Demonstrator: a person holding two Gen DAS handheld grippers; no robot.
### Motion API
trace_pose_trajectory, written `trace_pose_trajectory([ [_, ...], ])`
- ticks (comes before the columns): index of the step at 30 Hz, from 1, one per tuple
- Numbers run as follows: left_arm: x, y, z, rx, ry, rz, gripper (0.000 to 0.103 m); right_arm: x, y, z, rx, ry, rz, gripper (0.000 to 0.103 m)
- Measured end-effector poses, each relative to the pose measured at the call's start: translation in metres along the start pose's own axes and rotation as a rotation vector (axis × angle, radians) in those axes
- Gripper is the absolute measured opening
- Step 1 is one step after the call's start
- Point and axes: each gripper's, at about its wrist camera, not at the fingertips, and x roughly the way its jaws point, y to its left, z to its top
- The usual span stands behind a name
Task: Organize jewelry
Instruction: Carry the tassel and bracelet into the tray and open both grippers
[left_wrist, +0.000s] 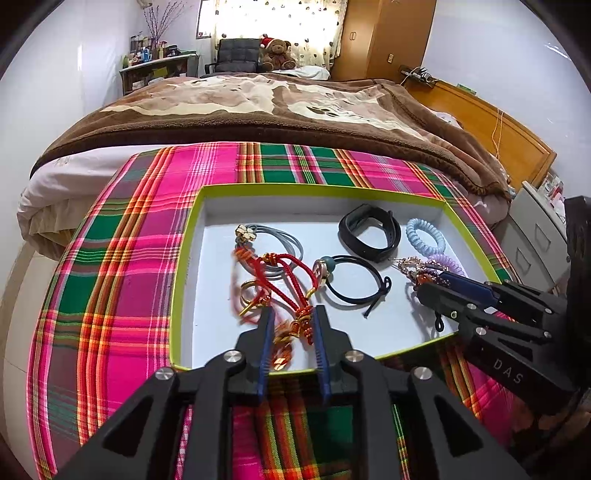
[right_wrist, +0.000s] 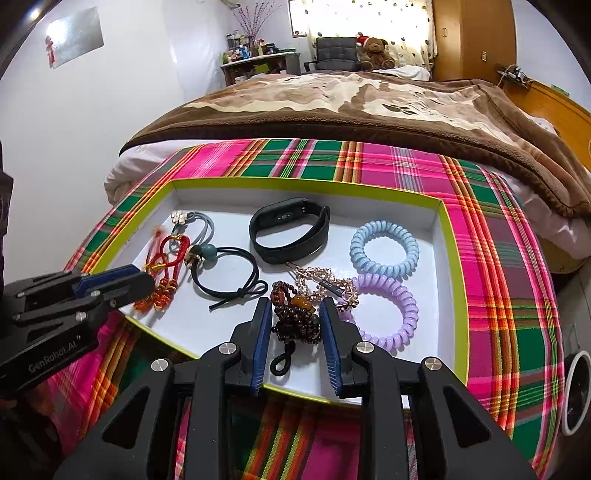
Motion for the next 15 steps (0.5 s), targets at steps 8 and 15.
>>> trace_pose_trajectory([
  [8, -0.003, -0.001, 0.0, -0.009, -0.003, 0.006, 0.036, -0.006, -0.003, 0.001, 0.021, -0.02, 0.004, 0.042],
  [15, -0.013, -0.004, 0.0, -0.011, -0.016, 0.017, 0.039, -0.015, -0.004, -0.001, 0.033, -0.039, 0.002, 0.042],
])
